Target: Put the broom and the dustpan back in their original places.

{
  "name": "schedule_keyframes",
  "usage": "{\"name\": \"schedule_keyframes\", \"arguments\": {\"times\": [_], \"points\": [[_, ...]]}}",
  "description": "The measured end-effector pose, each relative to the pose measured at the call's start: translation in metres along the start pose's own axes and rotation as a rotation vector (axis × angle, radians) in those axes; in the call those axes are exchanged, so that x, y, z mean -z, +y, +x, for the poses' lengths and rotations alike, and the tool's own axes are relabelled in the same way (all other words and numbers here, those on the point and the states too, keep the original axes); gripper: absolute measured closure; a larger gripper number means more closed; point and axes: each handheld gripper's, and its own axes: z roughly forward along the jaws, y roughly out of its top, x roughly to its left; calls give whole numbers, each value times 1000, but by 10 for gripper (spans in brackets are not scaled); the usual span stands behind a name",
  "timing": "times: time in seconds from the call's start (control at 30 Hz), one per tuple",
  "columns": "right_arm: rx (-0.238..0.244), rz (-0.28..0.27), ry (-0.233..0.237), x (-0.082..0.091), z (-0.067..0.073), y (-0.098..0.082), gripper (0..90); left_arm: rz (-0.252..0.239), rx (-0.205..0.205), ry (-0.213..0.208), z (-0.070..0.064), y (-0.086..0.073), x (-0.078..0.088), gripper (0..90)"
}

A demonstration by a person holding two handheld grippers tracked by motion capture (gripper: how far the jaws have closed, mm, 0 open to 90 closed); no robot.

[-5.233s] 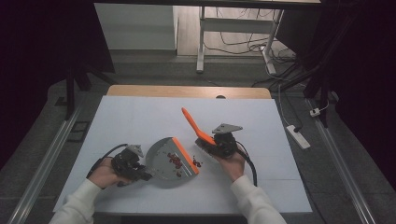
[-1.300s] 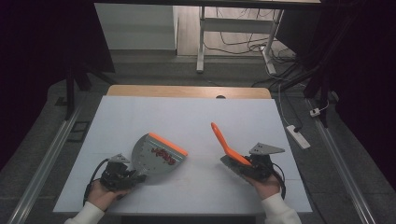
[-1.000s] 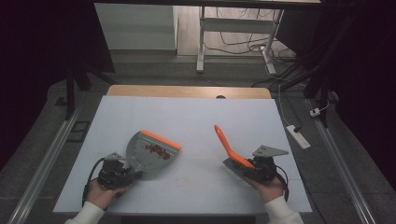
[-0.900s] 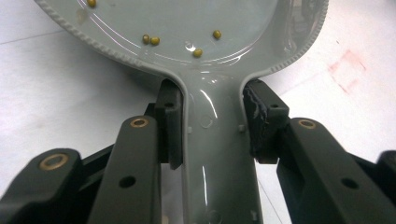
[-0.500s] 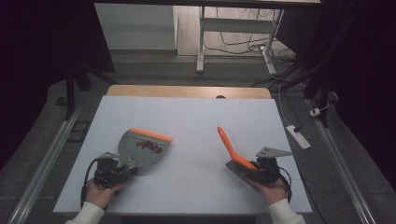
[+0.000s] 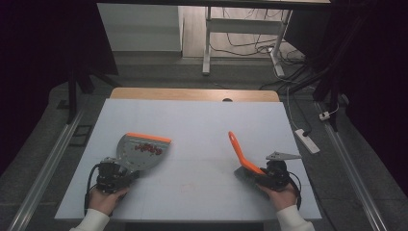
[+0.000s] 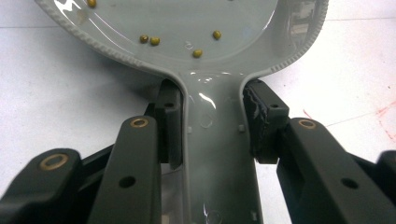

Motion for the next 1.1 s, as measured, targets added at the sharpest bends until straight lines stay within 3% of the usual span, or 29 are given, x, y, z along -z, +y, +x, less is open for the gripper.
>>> {"name": "schedule_keyframes", "arguments": {"times": [0.37, 0.67, 0.9, 1.1], "points": [[-73, 3, -44, -2, -14, -4, 705, 2, 9, 13, 2, 2, -4, 617], [-100, 16, -54, -4, -25, -2, 694, 4, 22, 21, 3, 3, -6, 616], [-126, 61, -63, -9, -36, 0, 618, 6, 15, 30, 2, 4, -8, 616], [-130, 78, -89, -11, -40, 0, 547, 11, 39, 34, -2, 3, -8, 615]]}}
